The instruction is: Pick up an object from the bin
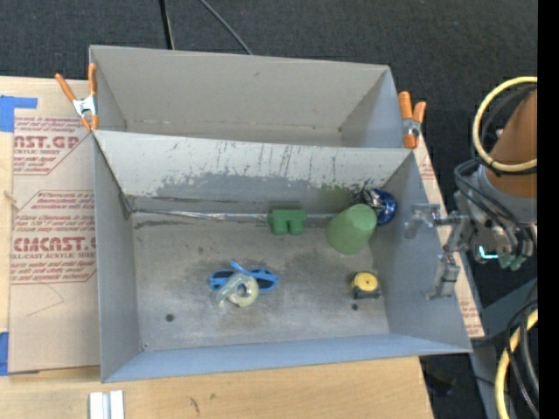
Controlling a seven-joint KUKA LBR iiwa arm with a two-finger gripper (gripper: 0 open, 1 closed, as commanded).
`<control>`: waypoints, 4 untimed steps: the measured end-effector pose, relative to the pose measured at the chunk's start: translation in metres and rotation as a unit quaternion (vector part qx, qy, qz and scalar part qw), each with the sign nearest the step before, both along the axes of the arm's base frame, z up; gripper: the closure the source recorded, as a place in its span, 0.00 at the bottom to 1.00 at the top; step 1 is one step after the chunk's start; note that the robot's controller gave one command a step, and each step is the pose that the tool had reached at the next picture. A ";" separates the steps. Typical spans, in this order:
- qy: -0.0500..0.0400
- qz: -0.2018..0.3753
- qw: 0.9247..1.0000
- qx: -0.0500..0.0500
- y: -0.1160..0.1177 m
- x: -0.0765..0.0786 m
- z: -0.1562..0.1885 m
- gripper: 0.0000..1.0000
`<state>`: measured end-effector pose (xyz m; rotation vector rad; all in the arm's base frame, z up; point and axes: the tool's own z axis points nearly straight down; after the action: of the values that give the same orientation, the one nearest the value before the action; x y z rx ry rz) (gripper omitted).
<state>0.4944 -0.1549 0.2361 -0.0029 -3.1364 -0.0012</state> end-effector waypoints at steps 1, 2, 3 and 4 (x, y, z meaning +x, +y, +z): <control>0.001 0.050 0.999 0.001 0.017 -0.010 -0.119 0.00; -0.003 0.187 0.982 0.001 0.041 0.059 -0.160 0.00; -0.003 0.241 0.971 0.001 0.008 0.003 -0.167 0.00; -0.003 0.243 0.970 0.001 0.009 0.004 -0.166 1.00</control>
Offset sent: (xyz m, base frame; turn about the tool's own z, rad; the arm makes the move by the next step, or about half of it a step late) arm -0.0086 0.0152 -0.1140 -0.0995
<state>0.4984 -0.1460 0.0696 0.7599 -3.0494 -0.0018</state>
